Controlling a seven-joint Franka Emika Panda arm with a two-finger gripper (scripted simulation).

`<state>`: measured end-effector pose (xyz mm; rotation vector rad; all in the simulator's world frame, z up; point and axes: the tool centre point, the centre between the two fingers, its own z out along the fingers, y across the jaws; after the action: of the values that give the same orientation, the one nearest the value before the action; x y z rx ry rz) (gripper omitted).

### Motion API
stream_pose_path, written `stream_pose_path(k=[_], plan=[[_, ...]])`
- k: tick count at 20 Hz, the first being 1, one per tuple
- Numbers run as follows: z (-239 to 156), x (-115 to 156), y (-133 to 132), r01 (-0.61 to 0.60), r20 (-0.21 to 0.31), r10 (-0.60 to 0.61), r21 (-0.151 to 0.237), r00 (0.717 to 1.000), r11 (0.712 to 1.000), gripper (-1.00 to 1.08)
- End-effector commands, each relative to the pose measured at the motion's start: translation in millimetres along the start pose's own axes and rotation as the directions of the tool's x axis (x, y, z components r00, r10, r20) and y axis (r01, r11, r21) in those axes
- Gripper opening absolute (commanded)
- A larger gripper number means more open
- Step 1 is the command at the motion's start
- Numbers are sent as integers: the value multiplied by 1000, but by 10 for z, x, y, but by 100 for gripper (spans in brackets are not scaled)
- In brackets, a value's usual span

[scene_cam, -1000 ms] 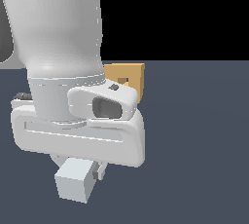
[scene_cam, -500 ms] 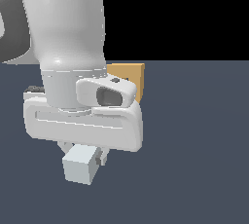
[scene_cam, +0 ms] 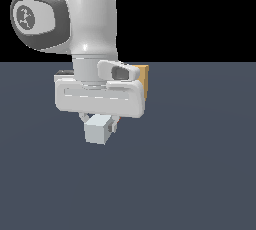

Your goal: Insert the peg into the horizontal hole in a box.

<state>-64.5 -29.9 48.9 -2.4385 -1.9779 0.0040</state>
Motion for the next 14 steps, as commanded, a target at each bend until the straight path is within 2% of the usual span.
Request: stream_pose_path(k=[1, 8, 14], plan=[[-91, 298, -29, -6, -1, 6, -3, 1000, 1000, -100], [-273, 995, -93, -23, -1, 23, -3, 1000, 1000, -100], [-371, 1372, -110, -32, -1, 32, -3, 1000, 999, -100]])
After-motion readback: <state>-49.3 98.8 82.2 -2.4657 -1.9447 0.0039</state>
